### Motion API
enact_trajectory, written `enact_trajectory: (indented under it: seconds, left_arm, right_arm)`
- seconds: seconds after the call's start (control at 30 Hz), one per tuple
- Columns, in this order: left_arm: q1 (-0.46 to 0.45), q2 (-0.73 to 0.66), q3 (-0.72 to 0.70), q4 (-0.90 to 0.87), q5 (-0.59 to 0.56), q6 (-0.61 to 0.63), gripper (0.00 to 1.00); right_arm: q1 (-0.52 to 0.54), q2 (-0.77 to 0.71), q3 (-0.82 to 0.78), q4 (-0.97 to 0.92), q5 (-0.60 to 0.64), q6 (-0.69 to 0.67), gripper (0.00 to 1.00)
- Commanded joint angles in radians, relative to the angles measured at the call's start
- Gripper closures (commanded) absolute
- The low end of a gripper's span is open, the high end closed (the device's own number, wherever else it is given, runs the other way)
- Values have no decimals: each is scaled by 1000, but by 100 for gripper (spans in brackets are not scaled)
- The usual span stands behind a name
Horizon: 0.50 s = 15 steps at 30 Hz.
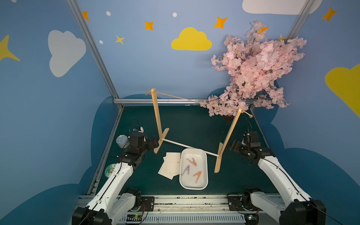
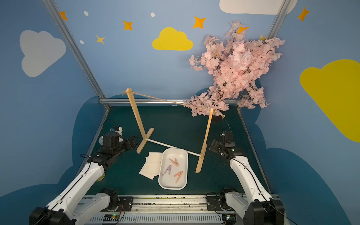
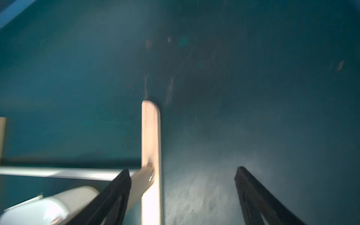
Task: Remove the postcards from the strings
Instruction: Reset both arms
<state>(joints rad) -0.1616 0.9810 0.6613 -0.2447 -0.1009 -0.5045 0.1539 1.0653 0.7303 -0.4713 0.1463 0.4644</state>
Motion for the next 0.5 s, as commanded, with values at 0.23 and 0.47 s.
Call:
enact_trajectory:
  seconds: [0.23, 0.47]
  left_arm:
    - [50, 112, -27, 180, -377, 105, 1]
    - [65, 255, -182, 589, -520, 286, 1]
  right_arm:
    - [-36, 115, -107, 524, 182, -248, 14]
    - [-44, 287, -103, 710, 243, -336, 14]
